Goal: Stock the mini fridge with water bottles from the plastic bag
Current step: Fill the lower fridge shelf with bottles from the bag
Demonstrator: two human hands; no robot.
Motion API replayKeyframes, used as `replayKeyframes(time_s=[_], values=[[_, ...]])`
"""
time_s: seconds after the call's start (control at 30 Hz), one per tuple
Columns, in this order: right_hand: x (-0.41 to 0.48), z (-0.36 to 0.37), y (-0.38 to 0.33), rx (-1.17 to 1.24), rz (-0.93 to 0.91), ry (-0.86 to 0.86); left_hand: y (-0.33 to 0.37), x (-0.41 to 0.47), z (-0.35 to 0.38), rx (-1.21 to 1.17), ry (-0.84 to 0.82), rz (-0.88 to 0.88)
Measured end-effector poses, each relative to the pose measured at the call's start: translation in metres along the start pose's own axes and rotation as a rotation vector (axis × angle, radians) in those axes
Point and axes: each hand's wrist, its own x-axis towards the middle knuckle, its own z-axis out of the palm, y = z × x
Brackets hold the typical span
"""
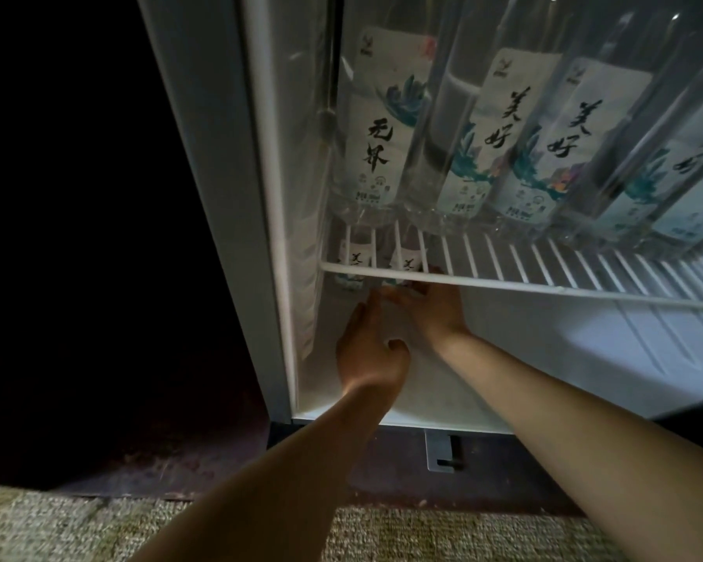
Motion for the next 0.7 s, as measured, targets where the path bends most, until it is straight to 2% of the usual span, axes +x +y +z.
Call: replayKeyframes(time_s=[0.2, 0.33, 0.47, 0.6, 0.7], values=[[-0.011, 0.012, 0.007, 0.051, 0.072, 0.06, 0.0, -0.008, -0.006, -0.035, -0.065, -0.016], [-0.024, 0.01, 0.01, 0.221, 0.242, 0.083, -0.001, -0.023, -0.017, -0.143, -0.058, -0.038], [-0.051, 0.007, 0.015, 0.38, 0.274, 0.112, -0.008, -0.037, -0.03, -0.077, -0.101, 0.001], [-0.081, 0.008, 0.019, 0.259, 0.243, 0.078, -0.009, -0.05, -0.042, 0.124, -0.227, 0.028], [-0.107, 0.004, 0.017, 0.159, 0.191, 0.066, -0.009, -0.059, -0.054, 0.181, -0.289, -0.016]])
